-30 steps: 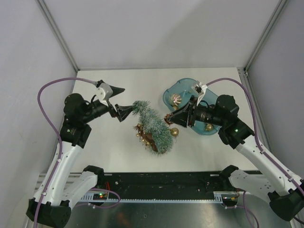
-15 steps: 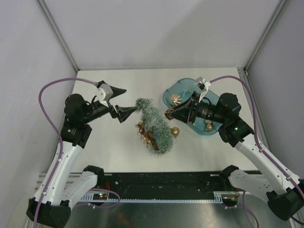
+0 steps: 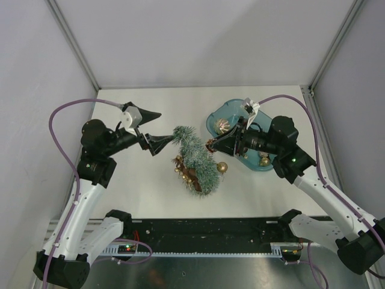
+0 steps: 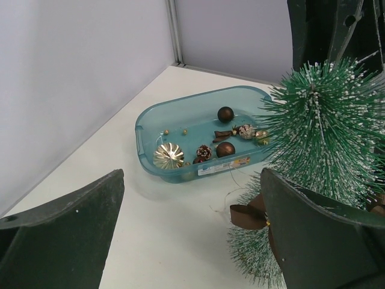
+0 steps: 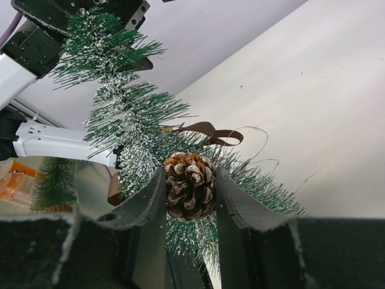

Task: Decorate the small christmas tree

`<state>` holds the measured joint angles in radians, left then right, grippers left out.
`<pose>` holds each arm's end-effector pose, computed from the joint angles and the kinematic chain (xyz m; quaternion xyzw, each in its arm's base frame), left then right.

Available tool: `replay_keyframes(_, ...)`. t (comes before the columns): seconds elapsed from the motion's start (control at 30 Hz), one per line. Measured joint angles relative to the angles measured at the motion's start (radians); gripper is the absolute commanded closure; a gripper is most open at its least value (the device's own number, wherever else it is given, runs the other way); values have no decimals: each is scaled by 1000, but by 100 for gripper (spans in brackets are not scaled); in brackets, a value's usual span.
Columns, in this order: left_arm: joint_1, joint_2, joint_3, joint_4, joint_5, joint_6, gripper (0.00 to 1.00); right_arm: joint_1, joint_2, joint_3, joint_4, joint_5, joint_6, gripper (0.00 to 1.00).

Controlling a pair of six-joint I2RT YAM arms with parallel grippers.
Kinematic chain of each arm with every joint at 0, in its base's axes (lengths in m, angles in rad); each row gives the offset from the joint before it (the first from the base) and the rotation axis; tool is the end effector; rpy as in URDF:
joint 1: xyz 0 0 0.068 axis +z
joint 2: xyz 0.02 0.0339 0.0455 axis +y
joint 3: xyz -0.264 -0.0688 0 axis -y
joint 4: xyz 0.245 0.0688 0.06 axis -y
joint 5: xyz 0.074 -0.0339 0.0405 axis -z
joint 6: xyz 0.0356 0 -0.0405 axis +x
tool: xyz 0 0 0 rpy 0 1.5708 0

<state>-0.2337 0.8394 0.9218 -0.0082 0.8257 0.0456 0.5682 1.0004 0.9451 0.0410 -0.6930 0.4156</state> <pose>0.1698 -0.0673 0.3972 0.3779 0.5762 -0.3348 0.6427 0.1789 0.1412 0.3806 -0.2888 0.6497 0.5250 0.4678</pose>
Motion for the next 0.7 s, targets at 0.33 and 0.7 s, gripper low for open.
replay_keyframes(0.33, 0, 0, -10, 24, 16, -19, 1, 0, 0, 0, -29, 23, -21, 79)
replay_keyframes(0.7, 0, 0, -11, 29, 17, -21, 1, -10, 1, 0, -32, 29, -29, 69)
